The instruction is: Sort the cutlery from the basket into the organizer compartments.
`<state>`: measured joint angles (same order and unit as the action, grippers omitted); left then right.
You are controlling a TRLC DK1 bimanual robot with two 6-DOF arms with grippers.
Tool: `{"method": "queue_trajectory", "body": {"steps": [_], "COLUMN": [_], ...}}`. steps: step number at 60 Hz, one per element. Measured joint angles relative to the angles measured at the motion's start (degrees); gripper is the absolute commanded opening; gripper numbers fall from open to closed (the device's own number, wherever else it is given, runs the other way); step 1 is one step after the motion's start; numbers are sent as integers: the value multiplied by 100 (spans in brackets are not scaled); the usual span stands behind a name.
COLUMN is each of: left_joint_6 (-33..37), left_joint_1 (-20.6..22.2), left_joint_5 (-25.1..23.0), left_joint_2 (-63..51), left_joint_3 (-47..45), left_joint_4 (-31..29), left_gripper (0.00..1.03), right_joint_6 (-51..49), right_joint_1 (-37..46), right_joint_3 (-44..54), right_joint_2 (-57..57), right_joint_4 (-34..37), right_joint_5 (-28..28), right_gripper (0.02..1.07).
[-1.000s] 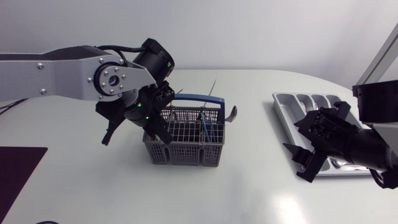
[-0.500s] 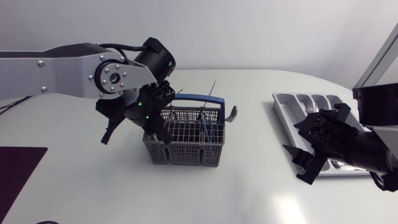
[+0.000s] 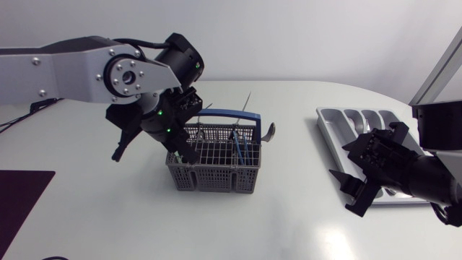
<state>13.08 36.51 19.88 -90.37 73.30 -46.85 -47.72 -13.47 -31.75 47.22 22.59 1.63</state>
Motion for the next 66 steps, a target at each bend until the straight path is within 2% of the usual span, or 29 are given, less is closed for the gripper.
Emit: {"method": "queue_trajectory", "body": {"steps": [29, 66], "left_joint_6": [24, 44], "left_joint_1": [184, 179], "left_joint_5": [297, 319], "left_joint_2": [470, 857], "left_joint_3": [483, 1576], "left_joint_4": [-442, -1220], "left_gripper": [3, 3], "right_joint_6": [2, 232], "right_joint_1": [-74, -343], "right_joint_3": [0, -15], "right_joint_2": [-52, -72], "right_joint_4": [20, 72], "right_joint_5": [0, -2], "right_gripper": [75, 75]}}
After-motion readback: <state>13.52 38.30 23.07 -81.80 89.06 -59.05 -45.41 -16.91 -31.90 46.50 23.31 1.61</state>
